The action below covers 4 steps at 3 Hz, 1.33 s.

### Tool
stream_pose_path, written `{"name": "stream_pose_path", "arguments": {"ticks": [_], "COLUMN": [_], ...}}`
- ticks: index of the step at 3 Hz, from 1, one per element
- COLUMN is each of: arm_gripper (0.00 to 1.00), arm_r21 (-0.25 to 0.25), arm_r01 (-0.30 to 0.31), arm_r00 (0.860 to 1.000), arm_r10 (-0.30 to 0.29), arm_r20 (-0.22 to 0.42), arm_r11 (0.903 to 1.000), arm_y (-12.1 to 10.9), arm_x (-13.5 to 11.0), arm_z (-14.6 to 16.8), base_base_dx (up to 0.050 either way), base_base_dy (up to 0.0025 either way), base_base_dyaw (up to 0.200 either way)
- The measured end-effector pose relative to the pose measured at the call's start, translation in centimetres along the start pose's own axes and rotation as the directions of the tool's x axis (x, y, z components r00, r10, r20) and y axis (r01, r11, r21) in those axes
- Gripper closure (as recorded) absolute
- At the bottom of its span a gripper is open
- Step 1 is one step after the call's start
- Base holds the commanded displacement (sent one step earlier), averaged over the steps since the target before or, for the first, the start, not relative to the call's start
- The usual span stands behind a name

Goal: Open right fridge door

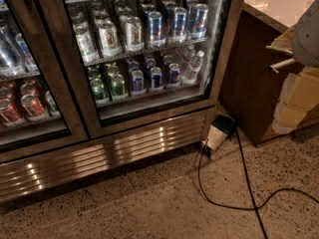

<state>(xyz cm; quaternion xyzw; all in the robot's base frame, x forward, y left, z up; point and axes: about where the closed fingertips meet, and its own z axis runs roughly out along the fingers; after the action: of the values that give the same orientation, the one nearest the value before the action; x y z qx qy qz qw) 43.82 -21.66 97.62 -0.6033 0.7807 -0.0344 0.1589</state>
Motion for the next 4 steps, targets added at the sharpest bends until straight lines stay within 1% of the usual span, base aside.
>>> {"name": "stream_pose_path", "arguments": {"ticks": [1,2,3,4], "arm_gripper": [0.00,0.00,0.00,0.00], "arm_r21": [0.000,-0.106,-0.274,-0.353], "arm_r01": [0.000,0.014,0.099,0.207], "arm_r00": [1.000,1.000,0.988,0.919], "arm_r10": [0.000,-0.011,-0.061,-0.058], "arm_r20": [0.000,0.025,0.142,0.389], "arm_r11": [1.0000,0.9943,0.9566,0.9122], "arm_y": [0.0,0.1,1.7,2.2], "arm_x": [0.0,-2.6,-7.9,-12.3], "arm_z": [0.0,4.2,9.9,13.3], "base_base_dx": [0.000,0.000,0.000,0.000], "base_base_dy": [0.00000,0.00000,0.00000,0.00000], "base_base_dyaw": [0.000,0.000,0.000,0.000]}}
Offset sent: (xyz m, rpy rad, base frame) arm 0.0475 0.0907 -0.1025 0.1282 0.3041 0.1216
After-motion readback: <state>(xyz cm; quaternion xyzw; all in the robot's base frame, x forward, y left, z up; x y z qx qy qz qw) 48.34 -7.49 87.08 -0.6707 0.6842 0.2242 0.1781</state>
